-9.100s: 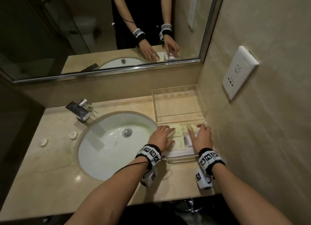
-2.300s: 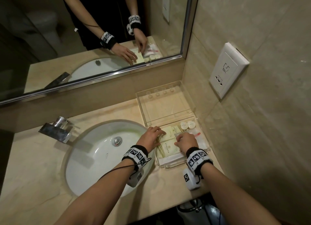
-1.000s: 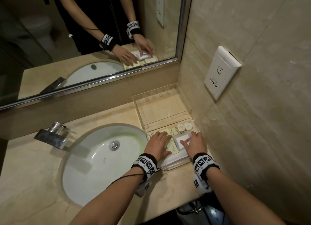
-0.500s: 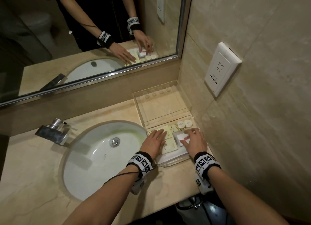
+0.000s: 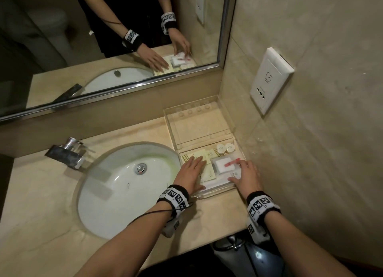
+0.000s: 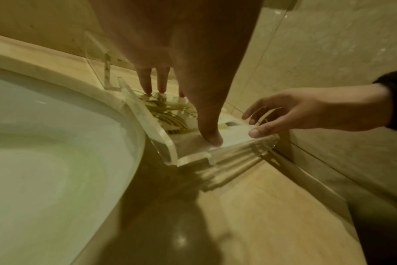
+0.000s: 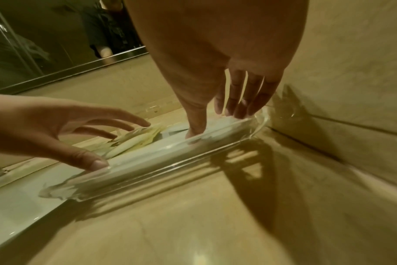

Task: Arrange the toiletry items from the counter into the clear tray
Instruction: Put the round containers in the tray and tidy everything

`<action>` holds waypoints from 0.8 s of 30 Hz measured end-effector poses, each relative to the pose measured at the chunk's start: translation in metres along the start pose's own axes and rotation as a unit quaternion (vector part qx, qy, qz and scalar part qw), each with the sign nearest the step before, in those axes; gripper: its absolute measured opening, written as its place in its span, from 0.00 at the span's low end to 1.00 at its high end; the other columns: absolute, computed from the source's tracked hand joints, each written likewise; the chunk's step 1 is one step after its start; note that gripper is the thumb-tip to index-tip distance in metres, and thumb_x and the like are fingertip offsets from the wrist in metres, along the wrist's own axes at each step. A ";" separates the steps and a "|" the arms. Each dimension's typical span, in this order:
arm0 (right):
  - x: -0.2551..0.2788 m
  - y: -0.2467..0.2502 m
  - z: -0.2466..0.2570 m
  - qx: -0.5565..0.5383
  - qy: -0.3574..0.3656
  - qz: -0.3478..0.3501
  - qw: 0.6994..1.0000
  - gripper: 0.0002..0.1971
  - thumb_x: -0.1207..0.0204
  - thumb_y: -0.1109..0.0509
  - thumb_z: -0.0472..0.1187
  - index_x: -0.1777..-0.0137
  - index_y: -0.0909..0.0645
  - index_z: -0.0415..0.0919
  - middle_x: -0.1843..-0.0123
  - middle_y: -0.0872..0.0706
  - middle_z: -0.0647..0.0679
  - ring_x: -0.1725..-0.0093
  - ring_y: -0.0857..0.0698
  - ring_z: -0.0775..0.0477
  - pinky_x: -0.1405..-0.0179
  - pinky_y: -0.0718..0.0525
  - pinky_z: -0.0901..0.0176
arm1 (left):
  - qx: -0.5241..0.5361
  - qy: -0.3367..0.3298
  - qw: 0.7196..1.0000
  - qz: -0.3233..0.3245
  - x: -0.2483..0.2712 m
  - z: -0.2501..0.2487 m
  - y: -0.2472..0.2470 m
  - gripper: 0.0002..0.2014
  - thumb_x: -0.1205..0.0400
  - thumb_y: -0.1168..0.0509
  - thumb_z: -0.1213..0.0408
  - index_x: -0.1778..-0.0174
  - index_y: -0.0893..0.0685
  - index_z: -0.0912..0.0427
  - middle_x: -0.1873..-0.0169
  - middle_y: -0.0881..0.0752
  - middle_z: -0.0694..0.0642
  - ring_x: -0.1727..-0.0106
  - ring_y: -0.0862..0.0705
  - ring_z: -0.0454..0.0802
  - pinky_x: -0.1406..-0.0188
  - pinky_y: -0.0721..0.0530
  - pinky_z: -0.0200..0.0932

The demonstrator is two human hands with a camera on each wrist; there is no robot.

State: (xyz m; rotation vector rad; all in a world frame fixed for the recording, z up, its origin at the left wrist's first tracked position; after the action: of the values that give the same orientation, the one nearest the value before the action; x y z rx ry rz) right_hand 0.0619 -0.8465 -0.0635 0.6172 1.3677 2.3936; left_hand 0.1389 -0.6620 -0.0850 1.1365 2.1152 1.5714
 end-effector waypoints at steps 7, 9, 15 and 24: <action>0.000 0.011 -0.005 -0.039 -0.019 -0.036 0.998 0.21 0.28 0.22 0.44 0.38 0.24 0.46 0.39 0.21 0.47 0.39 0.19 0.45 0.38 0.17 0.45 | 0.083 0.046 0.989 -0.115 0.011 0.015 0.038 0.31 0.25 0.29 0.49 0.28 0.27 0.57 0.27 0.26 0.55 0.26 0.31 0.54 0.24 0.30 0.53; 0.002 0.012 -0.010 -0.047 -0.035 -0.043 0.997 0.16 0.26 0.24 0.42 0.42 0.24 0.44 0.42 0.20 0.46 0.45 0.17 0.46 0.44 0.14 0.46 | 0.126 0.106 0.973 -0.162 0.023 0.032 0.050 0.20 0.23 0.30 0.54 0.38 0.22 0.58 0.39 0.21 0.55 0.36 0.26 0.53 0.34 0.24 0.48; 0.012 -0.006 -0.037 -0.073 -0.129 0.031 0.988 0.17 0.24 0.26 0.46 0.46 0.28 0.40 0.48 0.16 0.42 0.52 0.15 0.40 0.51 0.13 0.43 | 0.374 0.314 0.867 -0.103 0.053 0.079 0.026 0.13 0.23 0.28 0.64 0.53 0.28 0.59 0.64 0.20 0.54 0.61 0.19 0.55 0.55 0.17 0.50; 0.032 -0.043 -0.062 -0.314 -0.332 0.130 0.880 0.20 0.22 0.26 0.44 0.42 0.23 0.27 0.60 0.11 0.33 0.67 0.08 0.35 0.61 0.08 0.37 | 0.579 0.410 0.704 0.022 0.074 0.055 -0.019 0.13 0.23 0.31 0.78 0.46 0.22 0.64 0.65 0.17 0.64 0.69 0.18 0.56 0.68 0.13 0.46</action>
State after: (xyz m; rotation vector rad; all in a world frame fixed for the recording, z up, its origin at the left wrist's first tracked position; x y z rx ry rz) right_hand 0.0057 -0.8553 -0.1223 1.3042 0.2107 2.2655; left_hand 0.1168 -0.5732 -0.1053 0.6732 3.9645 0.5570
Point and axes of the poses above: each hand's wrist, its own x-axis away from the middle knuckle, its own y-axis out of the back of the hand, z = x × y, the point moved 10 cm from there along -x, towards the middle knuckle
